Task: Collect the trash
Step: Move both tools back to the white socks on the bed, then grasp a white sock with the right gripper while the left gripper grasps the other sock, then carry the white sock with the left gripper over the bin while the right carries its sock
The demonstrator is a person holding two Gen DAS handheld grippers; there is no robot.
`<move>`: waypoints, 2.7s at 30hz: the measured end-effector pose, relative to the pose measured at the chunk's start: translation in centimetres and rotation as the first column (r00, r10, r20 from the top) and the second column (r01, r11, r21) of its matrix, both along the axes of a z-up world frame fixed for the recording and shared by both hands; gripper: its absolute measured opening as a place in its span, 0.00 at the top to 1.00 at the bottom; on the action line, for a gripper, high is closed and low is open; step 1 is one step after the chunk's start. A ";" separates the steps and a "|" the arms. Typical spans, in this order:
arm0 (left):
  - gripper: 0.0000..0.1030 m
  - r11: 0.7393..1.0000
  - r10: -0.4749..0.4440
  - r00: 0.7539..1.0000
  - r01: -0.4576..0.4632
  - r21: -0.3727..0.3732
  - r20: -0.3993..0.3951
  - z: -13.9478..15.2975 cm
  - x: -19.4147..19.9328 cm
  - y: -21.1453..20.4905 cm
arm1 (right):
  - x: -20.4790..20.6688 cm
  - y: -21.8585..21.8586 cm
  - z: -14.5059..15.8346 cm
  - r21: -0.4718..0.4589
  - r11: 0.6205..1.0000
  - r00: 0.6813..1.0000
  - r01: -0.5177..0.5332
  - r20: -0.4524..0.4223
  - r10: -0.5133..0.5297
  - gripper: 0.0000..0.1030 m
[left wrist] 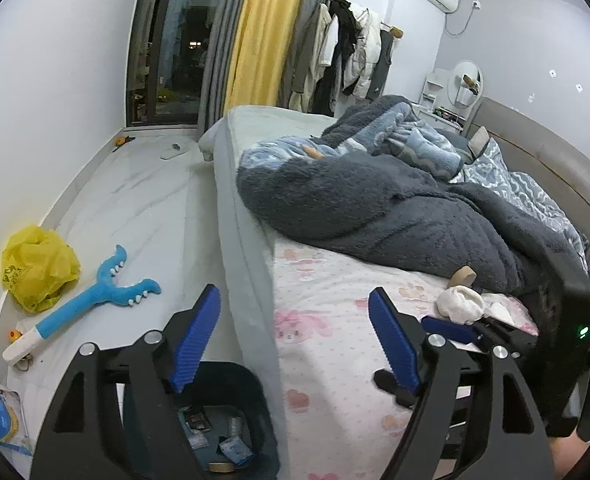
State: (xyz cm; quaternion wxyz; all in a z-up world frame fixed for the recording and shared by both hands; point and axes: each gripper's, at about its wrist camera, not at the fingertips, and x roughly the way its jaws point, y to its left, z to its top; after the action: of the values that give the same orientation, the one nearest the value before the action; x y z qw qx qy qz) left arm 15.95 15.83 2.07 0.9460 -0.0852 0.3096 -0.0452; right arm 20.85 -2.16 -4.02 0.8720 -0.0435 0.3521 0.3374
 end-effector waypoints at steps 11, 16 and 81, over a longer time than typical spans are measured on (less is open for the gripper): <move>0.15 0.998 -0.046 0.996 0.049 0.034 -0.077 -2.6 3.1 -4.5 | 1.4 -7.3 0.0 -0.013 0.990 0.990 0.139 0.039 -0.138 0.17; 0.10 0.995 -0.086 0.993 0.090 0.038 -0.077 -2.8 3.6 -6.8 | 1.7 -10.2 0.2 -0.017 0.983 0.981 0.181 0.069 -0.179 0.17; 0.38 0.923 -0.384 0.895 0.382 -0.055 -0.227 -9.5 11.5 -23.4 | 5.2 -27.0 0.7 0.190 0.947 0.965 0.258 -0.101 -0.242 0.54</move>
State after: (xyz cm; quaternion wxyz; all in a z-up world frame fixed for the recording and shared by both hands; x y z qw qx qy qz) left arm 27.45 -7.57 -7.46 0.8752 -0.0316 0.4290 -0.2216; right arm 26.06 -29.19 -3.36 0.8935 0.1028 0.3518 0.2593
